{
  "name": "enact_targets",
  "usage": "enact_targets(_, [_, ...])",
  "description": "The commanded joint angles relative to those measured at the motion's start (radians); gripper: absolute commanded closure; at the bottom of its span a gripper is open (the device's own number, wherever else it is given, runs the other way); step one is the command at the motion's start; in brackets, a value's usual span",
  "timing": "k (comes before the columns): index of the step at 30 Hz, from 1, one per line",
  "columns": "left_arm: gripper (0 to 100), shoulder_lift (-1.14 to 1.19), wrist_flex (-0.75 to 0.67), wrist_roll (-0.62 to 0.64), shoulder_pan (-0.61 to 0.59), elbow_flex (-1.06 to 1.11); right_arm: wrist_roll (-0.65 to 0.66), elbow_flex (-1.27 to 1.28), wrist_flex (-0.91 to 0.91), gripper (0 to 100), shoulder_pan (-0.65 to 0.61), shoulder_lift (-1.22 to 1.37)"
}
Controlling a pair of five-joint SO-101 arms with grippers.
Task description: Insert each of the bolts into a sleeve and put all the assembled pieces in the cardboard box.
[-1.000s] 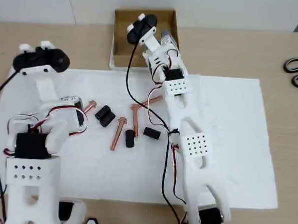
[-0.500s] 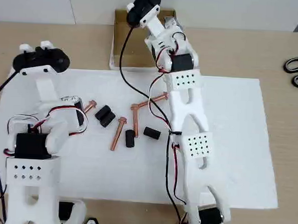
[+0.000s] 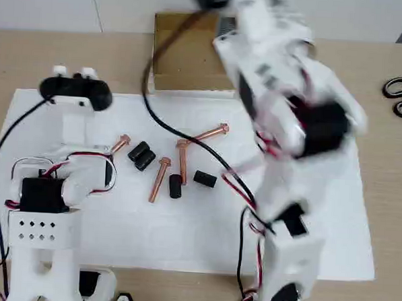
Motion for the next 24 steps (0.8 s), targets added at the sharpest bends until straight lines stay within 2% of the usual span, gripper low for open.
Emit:
enact_targets(1, [99, -0.006, 0.009, -0.031, 0.002, -0.048, -0.046, 0.025, 0.008, 84.3, -0.005, -0.173])
enact_targets(5, [99, -0.006, 0.005, -0.028, 0.002, -0.053, -0.044, 0.157, 0.007, 84.3, 0.050, -0.315])
enact_targets(8, [99, -0.003, -0.009, -0.028, 0.002, -0.054, -0.052, 0.302, 0.008, 84.3, 0.160, -0.450])
enact_targets(13, [99, 0.040, 0.005, -0.055, 0.041, -0.113, -0.110, 0.755, 0.007, 84.3, 0.321, -0.654])
enact_targets(16, [99, 0.143, 0.046, -0.107, 0.078, -0.173, -0.143, 1.057, 0.005, 84.3, 0.326, -0.743])
enact_targets(19, [99, 0.288, 0.064, -0.163, 0.058, -0.242, -0.198, 1.323, -0.004, 84.3, 0.280, -0.802])
enact_targets(24, [99, 0.568, 0.176, -0.397, -0.003, -0.424, -0.278, 1.671, -0.081, 84.3, 0.166, -0.854])
